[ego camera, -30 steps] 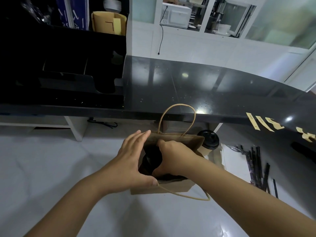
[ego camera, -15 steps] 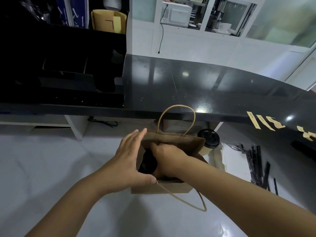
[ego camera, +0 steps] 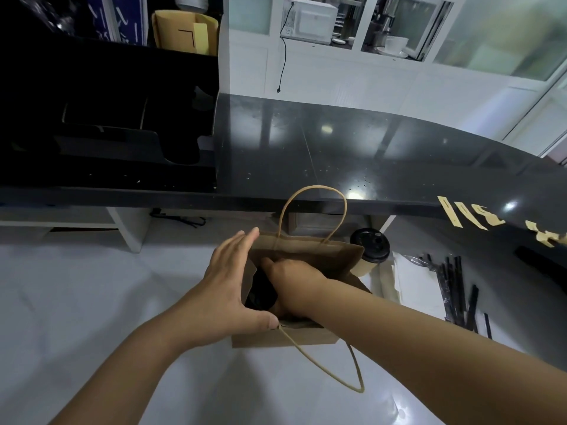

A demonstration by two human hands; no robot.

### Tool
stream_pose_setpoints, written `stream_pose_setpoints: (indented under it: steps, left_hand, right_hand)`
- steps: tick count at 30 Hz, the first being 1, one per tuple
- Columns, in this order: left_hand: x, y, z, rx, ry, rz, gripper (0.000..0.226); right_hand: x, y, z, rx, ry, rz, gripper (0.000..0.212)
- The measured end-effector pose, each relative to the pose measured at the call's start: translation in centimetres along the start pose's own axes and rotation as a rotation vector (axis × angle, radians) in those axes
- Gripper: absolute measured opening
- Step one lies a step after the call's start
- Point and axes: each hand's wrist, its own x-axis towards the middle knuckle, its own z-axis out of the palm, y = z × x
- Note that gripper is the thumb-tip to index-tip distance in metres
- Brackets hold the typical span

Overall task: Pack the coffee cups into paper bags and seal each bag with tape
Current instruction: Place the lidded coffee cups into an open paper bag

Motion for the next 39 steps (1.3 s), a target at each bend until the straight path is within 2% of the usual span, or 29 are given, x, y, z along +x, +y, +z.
stream_pose_setpoints:
  steps: [7, 23, 28, 32, 35, 39]
  left_hand:
    - [0.0, -0.2, 0.2, 0.023, -0.017, 0.018, 0.12]
    - [0.4, -0.5, 0.1, -0.004, -0.024, 0.044, 0.121]
    - [0.7, -0.5, 0.0, -0.009, -0.022, 0.036, 0.118]
    - [1.1, 0.0, -0.1, 0.013, -0.012, 0.079, 0.109]
    - [1.6, 0.2, -0.2, 0.057, 0.055, 0.113, 0.097]
    - [2.4, 1.0, -0.3, 0.097, 0.137, 0.144, 0.073]
  right_hand:
    - [0.3, -0.7, 0.2, -0.018, -0.013, 0.024, 0.082]
    - [-0.8, -0.2, -0.4, 0.051, -0.042, 0.029, 0.07]
    - [-4.1, 0.8, -2.8, 0.188, 0.131, 0.065, 0.052]
    - [-7.4, 2.6, -5.0, 0.35, 0.303, 0.134, 0.026]
    - [-8.9, 5.1, -5.8, 0.428, 0.42, 0.201, 0.01]
    - [-9.9, 9.1, -5.7, 0.536, 0.593, 0.333, 0.012]
